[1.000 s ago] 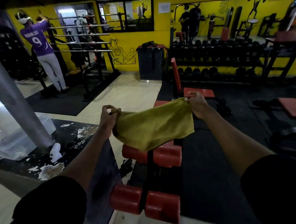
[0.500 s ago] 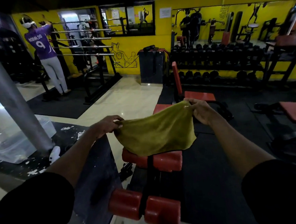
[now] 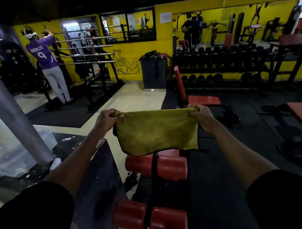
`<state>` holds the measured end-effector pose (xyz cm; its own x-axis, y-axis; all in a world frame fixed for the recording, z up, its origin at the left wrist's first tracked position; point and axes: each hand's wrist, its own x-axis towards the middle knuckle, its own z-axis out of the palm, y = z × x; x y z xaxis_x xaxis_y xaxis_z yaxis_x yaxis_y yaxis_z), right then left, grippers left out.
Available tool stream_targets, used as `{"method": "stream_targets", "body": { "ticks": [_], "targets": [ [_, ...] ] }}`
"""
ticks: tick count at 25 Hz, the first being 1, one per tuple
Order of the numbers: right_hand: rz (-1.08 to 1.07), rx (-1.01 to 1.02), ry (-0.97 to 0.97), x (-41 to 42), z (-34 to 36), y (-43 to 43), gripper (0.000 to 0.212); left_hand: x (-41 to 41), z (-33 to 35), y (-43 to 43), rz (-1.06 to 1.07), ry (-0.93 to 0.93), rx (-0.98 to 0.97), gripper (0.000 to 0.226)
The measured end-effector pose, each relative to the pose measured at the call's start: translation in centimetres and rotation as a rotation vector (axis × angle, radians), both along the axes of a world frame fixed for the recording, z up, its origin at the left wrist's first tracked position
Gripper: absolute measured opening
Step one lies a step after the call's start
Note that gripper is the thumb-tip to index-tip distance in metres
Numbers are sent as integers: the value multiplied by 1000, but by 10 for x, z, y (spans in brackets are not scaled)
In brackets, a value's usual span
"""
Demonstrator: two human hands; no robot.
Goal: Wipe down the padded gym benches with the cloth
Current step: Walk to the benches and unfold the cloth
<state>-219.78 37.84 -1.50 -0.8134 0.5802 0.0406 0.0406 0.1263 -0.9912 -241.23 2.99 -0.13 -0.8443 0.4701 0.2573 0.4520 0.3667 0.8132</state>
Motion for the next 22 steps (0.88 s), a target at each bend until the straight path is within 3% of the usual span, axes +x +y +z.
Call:
{"method": "stream_targets", "body": {
  "ticks": [2, 4, 7, 9, 10, 11, 13, 15, 17, 19, 22],
  "targets": [
    [-119, 409, -151, 5, -3, 6, 22, 0, -2, 3, 85, 149, -160, 43],
    [-122, 565, -213, 5, -4, 9, 34, 11, 0, 9, 194, 163, -148, 54],
    [-104, 483, -218, 5, 2, 6, 47, 31, 10, 19, 213, -82, 95, 54],
    [-166, 311, -215, 4, 6, 2, 52, 36, 11, 23, -77, -432, 264, 50],
    [-186, 182, -178, 3, 8, 4, 52, 36, 11, 23, -213, -513, 268, 53],
    [-164, 35, -113, 5, 12, 3, 48, 33, 11, 23, -283, -528, 230, 56],
    [-42, -176, -38, 11, 20, 2, 34, 26, 6, 26, -177, -445, 142, 60],
    [-44, -104, -111, 15, 24, 1, 26, 26, 3, 28, 39, -308, 145, 45],
    [-216, 37, -148, 10, 27, -5, 27, 35, 3, 34, 161, -217, 214, 30],
    [-261, 1, -62, -2, 36, -24, 23, 50, 4, 46, 136, -286, 324, 34],
    [-35, -123, 9, -21, 51, -71, 28, 81, 13, 71, -67, -444, 414, 43]
  ]
}}
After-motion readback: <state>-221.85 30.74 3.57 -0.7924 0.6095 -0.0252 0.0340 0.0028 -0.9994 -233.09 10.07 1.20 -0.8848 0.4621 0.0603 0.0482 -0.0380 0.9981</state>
